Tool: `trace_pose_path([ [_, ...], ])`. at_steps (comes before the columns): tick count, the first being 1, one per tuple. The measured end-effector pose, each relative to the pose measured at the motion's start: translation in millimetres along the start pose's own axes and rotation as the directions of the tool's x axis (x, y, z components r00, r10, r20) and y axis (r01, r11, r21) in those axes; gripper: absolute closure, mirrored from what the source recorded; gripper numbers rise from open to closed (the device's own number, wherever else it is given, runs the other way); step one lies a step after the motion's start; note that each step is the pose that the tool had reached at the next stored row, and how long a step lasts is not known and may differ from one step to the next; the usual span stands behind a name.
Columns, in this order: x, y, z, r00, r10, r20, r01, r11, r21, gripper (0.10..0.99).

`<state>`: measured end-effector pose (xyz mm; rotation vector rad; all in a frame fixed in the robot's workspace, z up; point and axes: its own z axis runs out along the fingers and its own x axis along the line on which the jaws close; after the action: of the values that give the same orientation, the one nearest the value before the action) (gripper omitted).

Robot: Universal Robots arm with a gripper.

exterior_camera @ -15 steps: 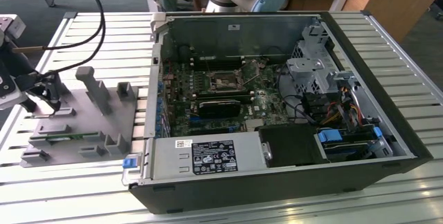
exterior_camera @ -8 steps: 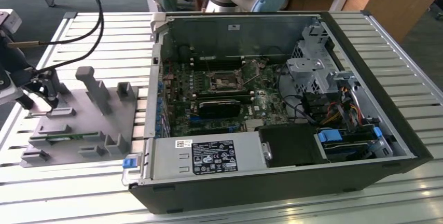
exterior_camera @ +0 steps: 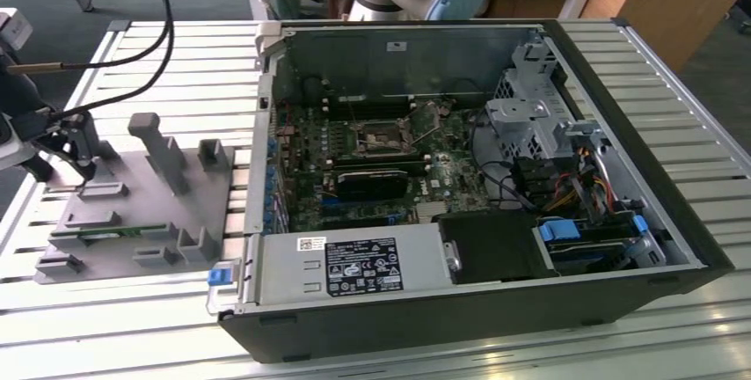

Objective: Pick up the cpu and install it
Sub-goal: 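Pick up the cpu and move it towards the insertion slot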

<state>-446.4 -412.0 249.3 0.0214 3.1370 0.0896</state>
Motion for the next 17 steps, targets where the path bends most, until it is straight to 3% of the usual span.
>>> trace_pose_path([
  [17, 0.0, 1.0, -11.5, 1.0000, 0.001, 0.0000, -0.001, 1.0000, 0.000, 0.553],
])
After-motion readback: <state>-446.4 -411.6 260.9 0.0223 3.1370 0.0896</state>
